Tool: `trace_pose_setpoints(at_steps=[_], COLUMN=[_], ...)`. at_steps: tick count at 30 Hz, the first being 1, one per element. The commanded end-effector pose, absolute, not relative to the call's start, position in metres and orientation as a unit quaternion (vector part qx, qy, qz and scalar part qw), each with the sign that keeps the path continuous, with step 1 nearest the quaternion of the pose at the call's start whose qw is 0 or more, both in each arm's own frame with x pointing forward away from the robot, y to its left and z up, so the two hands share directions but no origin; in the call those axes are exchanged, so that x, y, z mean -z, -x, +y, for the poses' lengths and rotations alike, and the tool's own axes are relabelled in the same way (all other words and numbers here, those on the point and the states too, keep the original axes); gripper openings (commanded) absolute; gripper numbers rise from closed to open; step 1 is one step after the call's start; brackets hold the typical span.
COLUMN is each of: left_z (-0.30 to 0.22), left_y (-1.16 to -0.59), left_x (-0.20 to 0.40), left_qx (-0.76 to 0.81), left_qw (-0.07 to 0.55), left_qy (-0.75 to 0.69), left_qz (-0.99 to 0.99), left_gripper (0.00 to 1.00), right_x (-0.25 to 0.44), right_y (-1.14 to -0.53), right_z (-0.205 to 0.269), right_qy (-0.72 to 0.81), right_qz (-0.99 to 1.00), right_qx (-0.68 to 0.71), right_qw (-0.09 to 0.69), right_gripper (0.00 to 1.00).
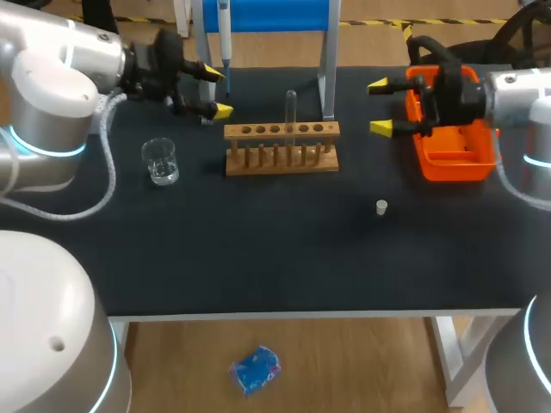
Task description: Invert the test tube, pick up the pipette, mount the tip to pipette, aspirate from beaker and dispense into the tube, eject the tip, return the pipette, and cap with the stopper.
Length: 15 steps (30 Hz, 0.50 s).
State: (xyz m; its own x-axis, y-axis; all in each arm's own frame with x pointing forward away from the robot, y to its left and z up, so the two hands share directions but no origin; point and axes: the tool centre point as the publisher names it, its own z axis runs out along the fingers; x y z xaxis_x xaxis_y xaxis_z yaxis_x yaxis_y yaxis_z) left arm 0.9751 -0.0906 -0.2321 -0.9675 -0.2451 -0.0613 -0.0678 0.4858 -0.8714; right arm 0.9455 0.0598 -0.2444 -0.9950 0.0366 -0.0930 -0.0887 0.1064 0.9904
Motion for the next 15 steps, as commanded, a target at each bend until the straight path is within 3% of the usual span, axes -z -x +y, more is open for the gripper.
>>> trace_pose_setpoints(at_steps=[1, 15], left_z=[-0.108, -0.111], left_y=[-0.975, -0.971], left_x=[0.243, 0.25], left_qx=[0.498, 0.492], left_qw=[0.088, 0.092], left_qy=[0.09, 0.102], left_qz=[0.858, 0.86], left_gripper=[1.0, 1.0], right_x=[0.257, 0.275], right_y=[-0.968, -0.983], right_z=[0.08, 0.137], right_qy=[0.039, 0.068], right_qz=[0.733, 0.721], right_qx=[-0.678, -0.689], right_qw=[0.024, -0.03], right_gripper=[1.0, 1.0])
